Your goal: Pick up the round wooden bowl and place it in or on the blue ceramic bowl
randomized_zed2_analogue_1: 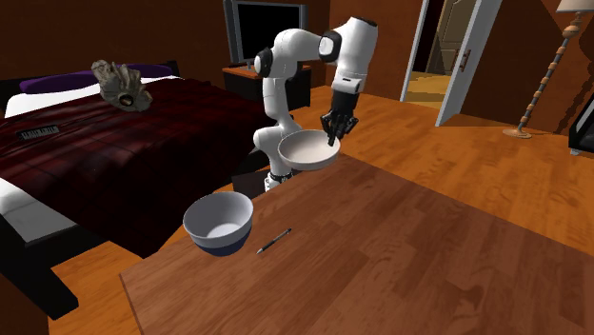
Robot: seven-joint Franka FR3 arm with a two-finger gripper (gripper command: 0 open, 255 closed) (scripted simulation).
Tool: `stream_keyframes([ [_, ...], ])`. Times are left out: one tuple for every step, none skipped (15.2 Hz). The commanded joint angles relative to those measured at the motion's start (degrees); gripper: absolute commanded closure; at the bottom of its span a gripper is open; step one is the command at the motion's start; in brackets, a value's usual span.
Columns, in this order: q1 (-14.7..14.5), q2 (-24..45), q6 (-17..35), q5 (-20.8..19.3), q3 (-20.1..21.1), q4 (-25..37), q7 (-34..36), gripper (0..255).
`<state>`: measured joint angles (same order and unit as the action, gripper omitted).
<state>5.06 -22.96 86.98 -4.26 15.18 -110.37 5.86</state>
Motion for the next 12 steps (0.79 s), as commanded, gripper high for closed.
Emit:
stream_keyframes([
  [1.0, 0.2, 0.4, -0.9, -2.1, 0.1, -2.9, 255],
  [1.4, 0.3, 0.7, -1.3, -3.0, 0.1, -4.3, 255],
  [1.9, 0.5, 1.0, -1.7, -4.0, 0.2, -5.7, 255],
  [2.4, 0.7, 1.2, -2.1, -5.0, 0.4, -7.0, 255],
  [2.9, 1.0, 1.5, -2.5, -5.9, 0.6, -8.4, 255],
  [3.4, 1.4, 1.8, -2.9, -6.9, 0.9, -9.7, 255],
  [3.9, 1.8, 2.0, -3.3, -7.8, 1.2, -11.0, 255],
  [4.4, 2.3, 2.3, -3.6, -8.8, 1.6, -12.4, 255],
  [4.8, 2.8, 2.5, -4.0, -9.7, 2.1, -13.7, 255],
  [5.3, 3.4, 2.8, -4.3, -10.6, 2.7, -15.0, 255],
  [5.8, 4.1, 3.1, -4.6, -11.5, 3.3, -16.3, 255],
  [6.3, 4.8, 3.3, -4.9, -12.4, 4.0, -17.6, 255],
])
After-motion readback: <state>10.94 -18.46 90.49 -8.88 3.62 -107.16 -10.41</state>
